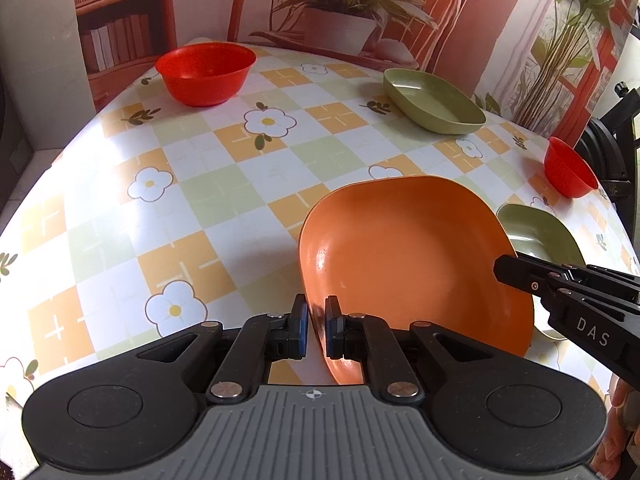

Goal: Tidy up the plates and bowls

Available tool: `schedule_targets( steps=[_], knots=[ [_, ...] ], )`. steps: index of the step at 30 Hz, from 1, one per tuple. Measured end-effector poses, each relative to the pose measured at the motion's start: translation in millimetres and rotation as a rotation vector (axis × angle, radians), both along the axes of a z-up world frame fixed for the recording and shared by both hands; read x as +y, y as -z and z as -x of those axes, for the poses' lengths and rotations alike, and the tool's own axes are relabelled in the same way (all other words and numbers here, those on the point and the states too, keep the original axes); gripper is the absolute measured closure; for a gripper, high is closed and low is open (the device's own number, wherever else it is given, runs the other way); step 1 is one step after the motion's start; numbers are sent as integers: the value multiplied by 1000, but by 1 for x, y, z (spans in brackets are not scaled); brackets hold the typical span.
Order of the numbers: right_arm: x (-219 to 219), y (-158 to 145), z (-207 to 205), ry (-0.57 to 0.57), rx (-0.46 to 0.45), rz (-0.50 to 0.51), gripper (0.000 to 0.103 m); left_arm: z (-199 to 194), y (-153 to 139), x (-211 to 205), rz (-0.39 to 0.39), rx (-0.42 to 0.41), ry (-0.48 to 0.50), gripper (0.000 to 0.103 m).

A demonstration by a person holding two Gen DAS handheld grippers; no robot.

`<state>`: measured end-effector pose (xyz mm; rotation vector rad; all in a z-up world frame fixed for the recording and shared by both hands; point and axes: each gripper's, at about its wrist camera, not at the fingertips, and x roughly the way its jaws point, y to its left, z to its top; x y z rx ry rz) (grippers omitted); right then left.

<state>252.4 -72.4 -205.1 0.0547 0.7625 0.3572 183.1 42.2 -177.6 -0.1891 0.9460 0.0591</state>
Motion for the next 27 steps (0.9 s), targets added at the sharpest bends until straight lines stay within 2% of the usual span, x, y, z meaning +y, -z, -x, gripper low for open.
schedule_targets(
  steps=[6, 14, 20, 27],
  knots=[
    [-21, -16, 3, 71, -36, -57, 99, -12, -26, -14, -26, -66, 75, 94],
    [-70, -32, 6, 196, -74, -157, 99, -39, -54, -58, -81, -149, 205, 93],
    [-112, -29, 10, 295, -77, -217, 98, -60, -51, -92, -64, -125, 285, 93],
    [-149, -14, 17, 388, -60, -244, 98, -71, -24, -125, -57, -68, 352, 93]
  ],
)
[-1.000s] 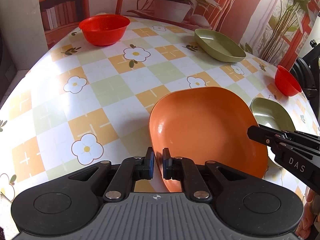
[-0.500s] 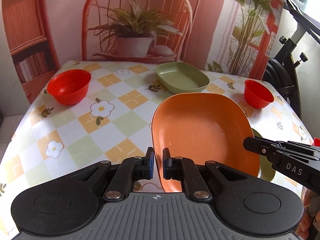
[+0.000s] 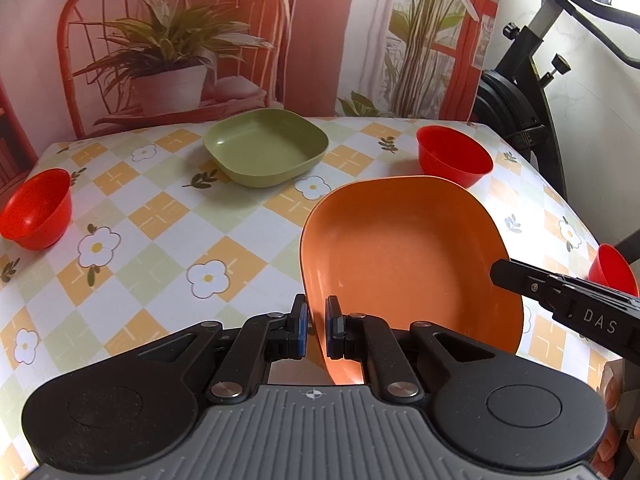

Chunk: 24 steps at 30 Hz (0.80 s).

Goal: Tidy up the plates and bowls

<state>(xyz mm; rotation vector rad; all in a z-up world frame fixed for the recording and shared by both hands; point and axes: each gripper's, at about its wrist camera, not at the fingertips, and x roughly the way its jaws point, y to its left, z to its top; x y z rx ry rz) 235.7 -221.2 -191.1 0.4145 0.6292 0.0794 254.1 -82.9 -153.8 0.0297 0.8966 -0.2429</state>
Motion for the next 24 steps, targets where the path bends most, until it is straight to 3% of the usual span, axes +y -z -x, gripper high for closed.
schedule_targets(
  steps=[12, 24],
  knots=[
    [-18, 26, 0, 32, 48, -37, 98, -7, 31, -20, -52, 61, 24, 93],
    [-18, 39, -3, 31, 75, -57, 98, -1, 39, -26, -103, 50, 37, 93]
  ],
)
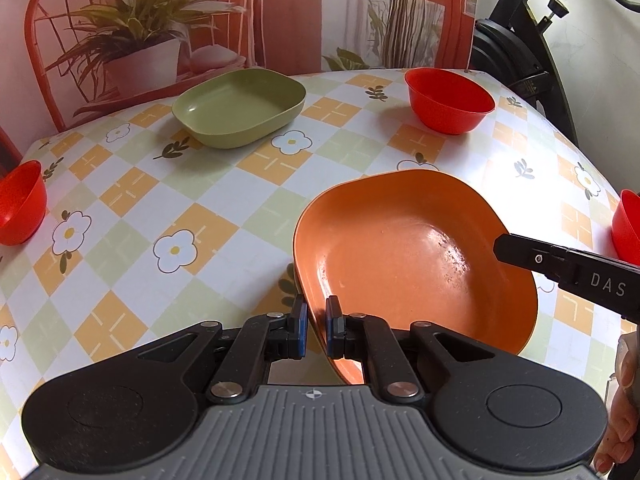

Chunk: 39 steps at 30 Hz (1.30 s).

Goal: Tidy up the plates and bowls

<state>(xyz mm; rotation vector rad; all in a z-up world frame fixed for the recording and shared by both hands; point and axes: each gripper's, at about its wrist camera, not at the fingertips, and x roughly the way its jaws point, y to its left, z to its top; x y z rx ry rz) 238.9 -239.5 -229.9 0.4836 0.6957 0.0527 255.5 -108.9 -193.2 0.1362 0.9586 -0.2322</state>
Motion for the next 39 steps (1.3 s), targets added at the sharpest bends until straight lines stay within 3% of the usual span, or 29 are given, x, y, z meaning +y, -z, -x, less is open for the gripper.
schedule_targets(
  steps=[19, 25, 31, 39],
  knots=[
    [-1, 1, 0, 8, 5, 7, 98, 2, 7, 1, 1, 6, 7, 91],
    [2, 1, -2, 5, 30, 50, 95, 4, 10, 10, 51, 27, -29, 78],
    [9, 0, -2, -7, 49, 87, 94, 6, 5, 21, 109, 18, -67, 73],
    [6, -39, 4, 9, -40, 87, 90, 5, -19, 43, 131, -34, -76, 71]
  ],
)
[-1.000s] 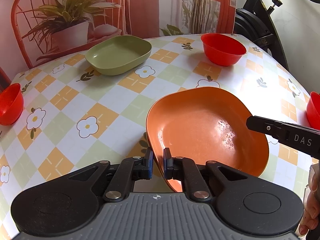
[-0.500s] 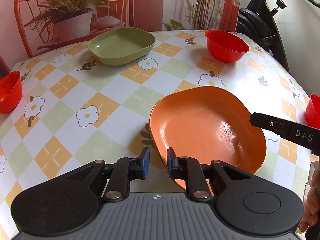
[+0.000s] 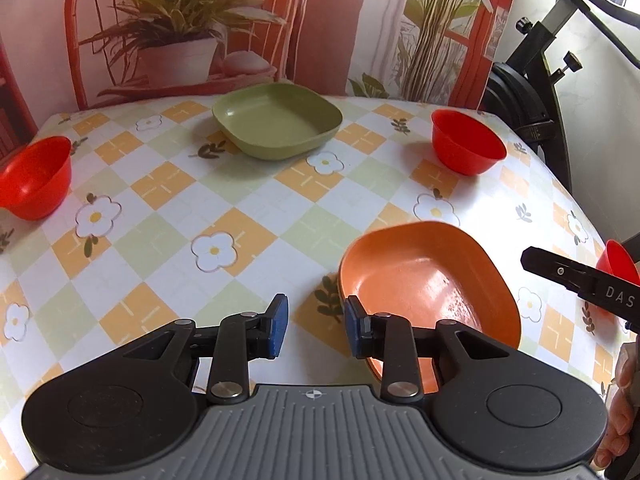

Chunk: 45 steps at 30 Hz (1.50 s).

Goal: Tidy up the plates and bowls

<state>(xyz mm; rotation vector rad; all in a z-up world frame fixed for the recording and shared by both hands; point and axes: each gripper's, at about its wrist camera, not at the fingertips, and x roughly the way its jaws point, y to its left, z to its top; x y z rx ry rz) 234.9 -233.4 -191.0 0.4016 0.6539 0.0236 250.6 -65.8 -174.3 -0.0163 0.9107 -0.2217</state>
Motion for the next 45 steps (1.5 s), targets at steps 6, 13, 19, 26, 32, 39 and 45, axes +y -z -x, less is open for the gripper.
schedule_targets(
  steps=[6, 13, 19, 26, 32, 39, 45],
  knots=[
    [-4, -48, -4, -5, -85, 15, 89, -2, -49, 31, -30, -145, -20, 65],
    [-8, -109, -17, -31, -198, 87, 84, -12, -92, 63, 12, -246, -77, 63],
    [-9, -125, -48, -62, -193, 142, 81, -26, -93, 64, 31, -271, -73, 62],
    [4, -115, -98, -124, -148, 111, 79, -68, -65, 62, 90, -210, -94, 62],
    [13, -91, -159, -144, -92, 28, 74, -123, -37, 59, 78, -161, -153, 62],
    [23, -25, -232, -120, 105, -98, 74, -178, 11, 62, 72, -58, -235, 62],
    [35, 15, -264, -103, 194, -129, 74, -198, 34, 65, 85, -33, -259, 62]
  ],
)
